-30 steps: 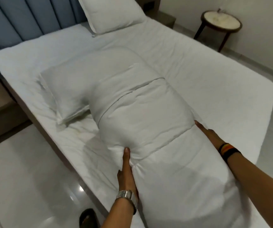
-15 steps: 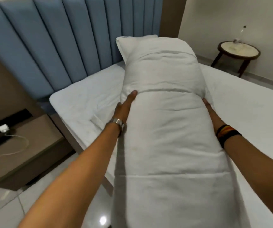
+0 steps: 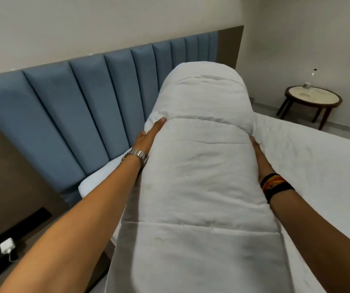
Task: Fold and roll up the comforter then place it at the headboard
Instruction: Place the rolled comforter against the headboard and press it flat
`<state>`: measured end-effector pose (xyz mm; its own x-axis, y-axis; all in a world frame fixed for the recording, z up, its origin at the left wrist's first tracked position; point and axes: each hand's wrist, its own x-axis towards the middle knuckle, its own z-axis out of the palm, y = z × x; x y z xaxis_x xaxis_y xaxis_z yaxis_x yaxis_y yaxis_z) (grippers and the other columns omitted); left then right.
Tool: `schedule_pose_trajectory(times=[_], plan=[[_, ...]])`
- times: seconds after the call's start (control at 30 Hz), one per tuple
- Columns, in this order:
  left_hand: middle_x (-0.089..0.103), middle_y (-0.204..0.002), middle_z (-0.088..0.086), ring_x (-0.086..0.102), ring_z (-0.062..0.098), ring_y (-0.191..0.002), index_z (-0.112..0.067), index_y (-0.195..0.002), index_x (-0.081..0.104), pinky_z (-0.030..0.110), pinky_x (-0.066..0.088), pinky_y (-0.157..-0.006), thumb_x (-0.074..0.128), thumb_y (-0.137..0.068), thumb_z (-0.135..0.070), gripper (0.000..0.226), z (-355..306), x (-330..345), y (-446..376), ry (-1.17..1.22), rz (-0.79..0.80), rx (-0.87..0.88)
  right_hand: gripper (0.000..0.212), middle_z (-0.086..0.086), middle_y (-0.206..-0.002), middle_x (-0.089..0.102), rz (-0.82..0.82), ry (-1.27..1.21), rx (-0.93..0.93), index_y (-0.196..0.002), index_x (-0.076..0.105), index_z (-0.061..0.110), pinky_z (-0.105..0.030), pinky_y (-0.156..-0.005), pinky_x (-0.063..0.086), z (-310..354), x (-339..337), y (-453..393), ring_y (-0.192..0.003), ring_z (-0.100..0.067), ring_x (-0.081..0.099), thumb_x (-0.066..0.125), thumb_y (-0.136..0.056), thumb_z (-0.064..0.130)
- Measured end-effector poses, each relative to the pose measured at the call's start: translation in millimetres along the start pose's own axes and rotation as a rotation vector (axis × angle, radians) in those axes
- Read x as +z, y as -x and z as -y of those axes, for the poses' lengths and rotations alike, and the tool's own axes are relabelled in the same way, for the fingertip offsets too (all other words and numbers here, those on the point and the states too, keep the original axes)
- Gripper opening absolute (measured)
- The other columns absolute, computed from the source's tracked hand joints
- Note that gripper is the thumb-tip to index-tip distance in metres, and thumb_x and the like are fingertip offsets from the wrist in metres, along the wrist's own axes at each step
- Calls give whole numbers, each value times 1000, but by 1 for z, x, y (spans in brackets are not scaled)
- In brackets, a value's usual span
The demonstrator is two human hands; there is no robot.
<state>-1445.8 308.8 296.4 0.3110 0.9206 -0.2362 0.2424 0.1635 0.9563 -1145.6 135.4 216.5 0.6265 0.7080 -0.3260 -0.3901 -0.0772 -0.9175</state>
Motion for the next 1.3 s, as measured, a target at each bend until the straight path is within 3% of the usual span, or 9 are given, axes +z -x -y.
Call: schedule_pose_trajectory(times=[0.23, 0.37, 0.47, 0.57, 0.67, 0.8, 0.97, 1.13, 1.3], plan=[[42, -163, 7, 56, 25, -128, -22, -162, 32, 34, 41, -96, 60, -56, -99, 135, -76, -62, -163, -198, 66, 67, 146, -8, -153, 55, -40, -182, -5, -163, 35, 23, -45, -112, 49, 21, 120, -83, -131, -29, 60, 86, -43, 87], [49, -157, 1, 56, 6, -86, -25, -158, 41, 23, 39, -72, 61, -45, -102, 138, -109, -97, -244, -254, 64, 126, 152, -10, -146, 60, -76, -274, 20, -160, 42, 21, -50, -110, 51, 19, 192, -119, -125, -33, 64, 86, -31, 88], [59, -141, 0, 53, 2, -77, -25, -150, 52, 25, 39, -70, 57, -47, -104, 130, -113, -117, -313, -363, 98, 134, 152, -12, -140, 65, -149, -312, 43, -154, 49, 16, -49, -109, 52, -2, 239, -157, -122, -35, 66, 84, -27, 91], [58, -126, -8, 62, 11, -89, -25, -148, 54, 25, 43, -71, 55, -60, -100, 115, -80, -132, -378, -429, 127, 87, 147, -12, -138, 66, -308, -261, 132, -150, 52, 10, -39, -99, 56, -47, 282, -198, -105, -30, 69, 79, -34, 95], [53, -152, -8, 54, 22, -134, -29, -150, 52, 34, 43, -107, 53, -83, -85, 87, -14, -128, -433, -531, 227, 153, 130, -15, -145, 60, -400, -216, 289, -154, 46, 9, -36, -92, 54, -123, 315, -239, -102, -30, 65, 81, -56, 86], [27, -170, -9, 24, 21, -157, -38, -158, 37, 40, 17, -128, 40, -95, -78, 74, 102, -103, -452, -864, 549, 187, 101, -20, -160, 42, -400, 137, 484, -159, 36, 1, -52, -120, 36, -206, 355, -267, -144, -41, 45, 75, -88, 61], [-19, -172, -6, -12, 21, -161, -38, -165, -5, 53, -10, -126, 11, -99, -73, 76, 240, -109, -438, -1206, 405, 410, 98, 2, -176, -14, -376, 823, -5, -167, 2, 39, -58, -127, 1, -239, 402, -286, -162, -20, -10, 53, -92, 77], [4, -175, 2, 4, 28, -161, -30, -166, 15, 65, 5, -125, 31, -103, -63, 74, 307, -114, -447, -1160, 218, 648, 76, 11, -167, -39, -126, 1346, 64, -157, -21, 57, -78, -117, -4, -271, 391, -342, -155, -22, -34, 19, -96, 82], [8, -175, 4, 7, 28, -161, -26, -166, 21, 67, 8, -124, 35, -101, -60, 74, 318, -111, -448, -1188, 231, 634, 76, 11, -167, -38, -50, 1388, 81, -158, -18, 57, -77, -118, -4, -277, 376, -346, -155, -22, -34, 20, -97, 81]])
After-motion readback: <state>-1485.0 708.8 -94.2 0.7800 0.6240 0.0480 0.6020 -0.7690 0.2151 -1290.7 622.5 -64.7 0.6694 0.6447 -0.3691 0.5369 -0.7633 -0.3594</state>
